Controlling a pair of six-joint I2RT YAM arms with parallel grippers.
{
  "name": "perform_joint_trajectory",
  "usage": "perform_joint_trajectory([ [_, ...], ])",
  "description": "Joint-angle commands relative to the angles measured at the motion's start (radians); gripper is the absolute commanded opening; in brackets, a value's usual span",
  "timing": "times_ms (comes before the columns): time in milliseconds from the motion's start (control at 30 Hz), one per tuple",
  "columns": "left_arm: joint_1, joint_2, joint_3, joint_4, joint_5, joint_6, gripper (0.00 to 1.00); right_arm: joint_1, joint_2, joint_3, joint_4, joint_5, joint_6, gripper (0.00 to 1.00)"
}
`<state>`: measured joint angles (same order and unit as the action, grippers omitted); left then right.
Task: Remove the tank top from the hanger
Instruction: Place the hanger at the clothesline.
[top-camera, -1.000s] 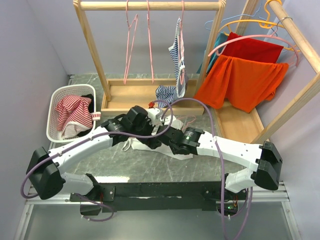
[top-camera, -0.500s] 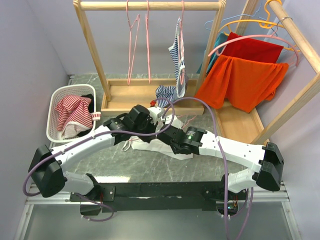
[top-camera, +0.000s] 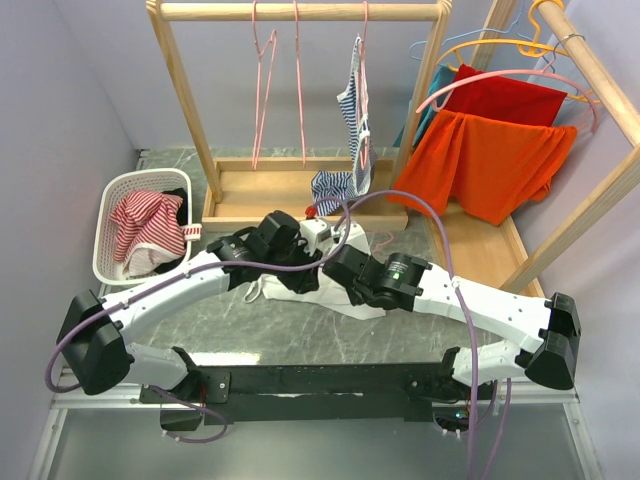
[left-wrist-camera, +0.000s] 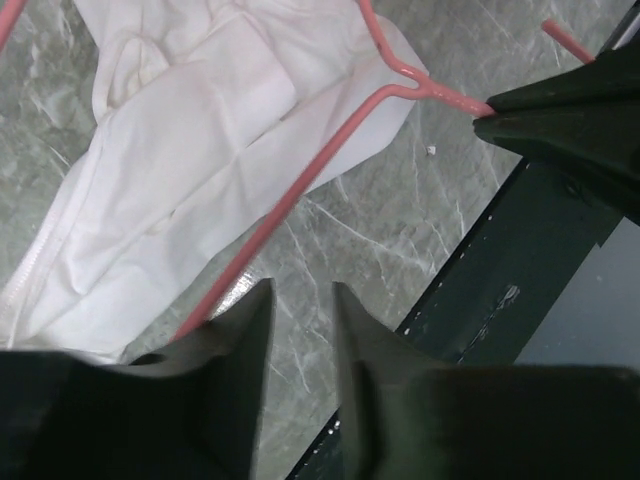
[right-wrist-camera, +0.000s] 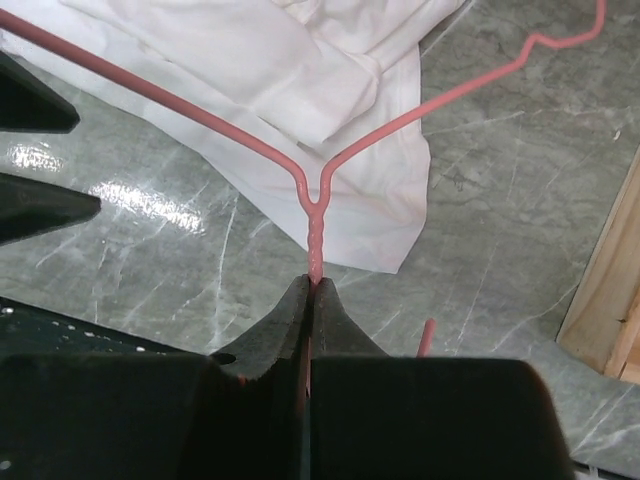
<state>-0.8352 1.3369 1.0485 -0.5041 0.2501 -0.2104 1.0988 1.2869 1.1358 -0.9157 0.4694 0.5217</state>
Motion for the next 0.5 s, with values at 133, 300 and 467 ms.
perform_joint_trajectory([
  [133, -0.005, -0.074, 0.054, 0.082, -0.084, -0.076, 0.69, -0.005, -0.009, 0.045, -0.002, 0.015, 0.012, 0.00],
  [300, -0.005, -0.133, -0.021, 0.225, -0.170, -0.246, 0.78, -0.004, 0.002, 0.051, 0.005, 0.012, 0.014, 0.00],
  [467, -0.004, -0.090, -0.035, 0.243, -0.232, -0.395, 0.77, -0.002, -0.001, 0.051, 0.012, 0.009, 0.023, 0.00],
])
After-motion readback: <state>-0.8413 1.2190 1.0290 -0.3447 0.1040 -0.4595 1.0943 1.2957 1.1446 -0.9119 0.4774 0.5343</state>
